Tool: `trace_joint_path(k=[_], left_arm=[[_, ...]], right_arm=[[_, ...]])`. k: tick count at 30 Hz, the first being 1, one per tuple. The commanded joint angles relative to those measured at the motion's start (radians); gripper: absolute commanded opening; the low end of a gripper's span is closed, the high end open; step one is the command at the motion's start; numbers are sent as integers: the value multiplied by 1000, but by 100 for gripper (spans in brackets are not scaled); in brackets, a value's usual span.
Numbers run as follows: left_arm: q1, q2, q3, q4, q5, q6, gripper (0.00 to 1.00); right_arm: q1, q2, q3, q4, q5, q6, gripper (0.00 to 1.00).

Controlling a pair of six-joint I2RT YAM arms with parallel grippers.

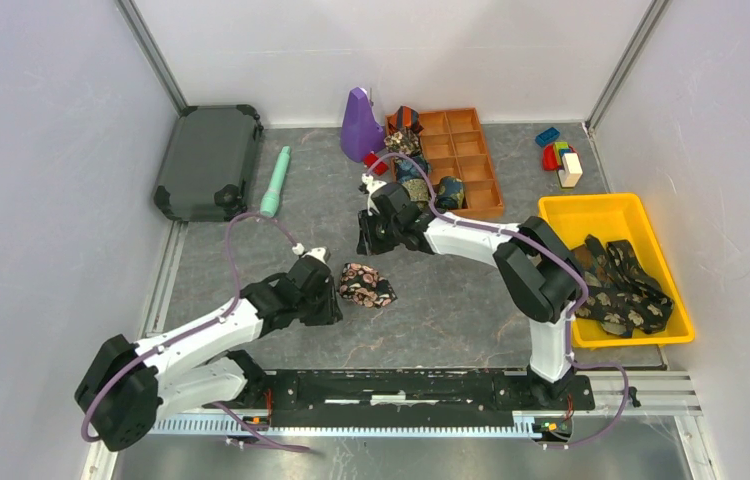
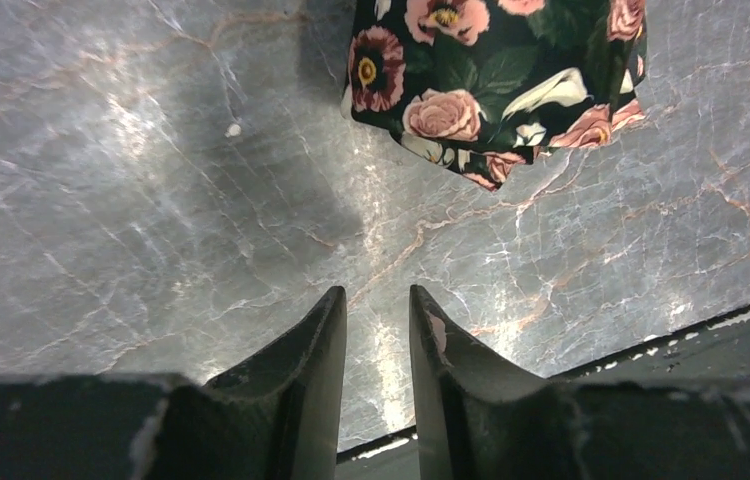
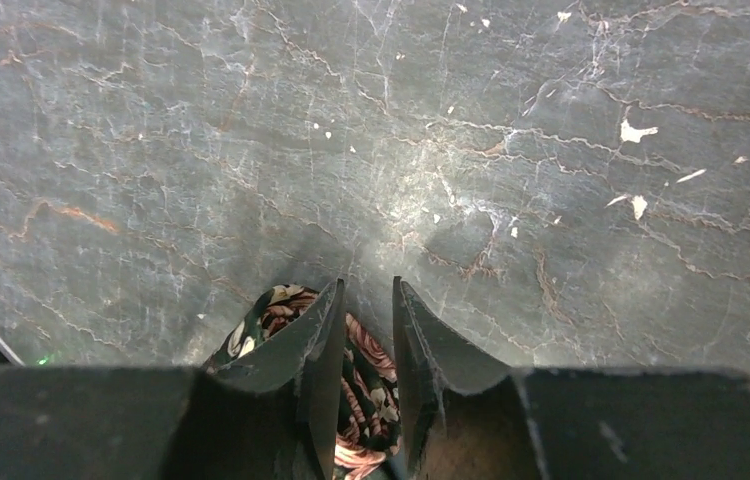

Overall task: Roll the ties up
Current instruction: Roll the tie at the center of the board.

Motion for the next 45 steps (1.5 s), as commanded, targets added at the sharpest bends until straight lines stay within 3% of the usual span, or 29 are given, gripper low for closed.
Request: trace_joint_path(k=[1, 8, 17, 45], left_arm=[[-14, 39, -29, 146, 42, -90, 35], [-29, 129, -24, 255, 35, -124, 34], [-60, 206, 48, 259, -51, -131, 34], [-189, 238, 52, 332, -429, -287, 34]], right_arm=[[-4, 26, 65, -24, 1, -47, 30], [-3, 48, 54, -22, -28, -58, 29], [3, 34, -26, 19, -66, -48, 27], [35, -36, -199, 107, -81, 37, 25]])
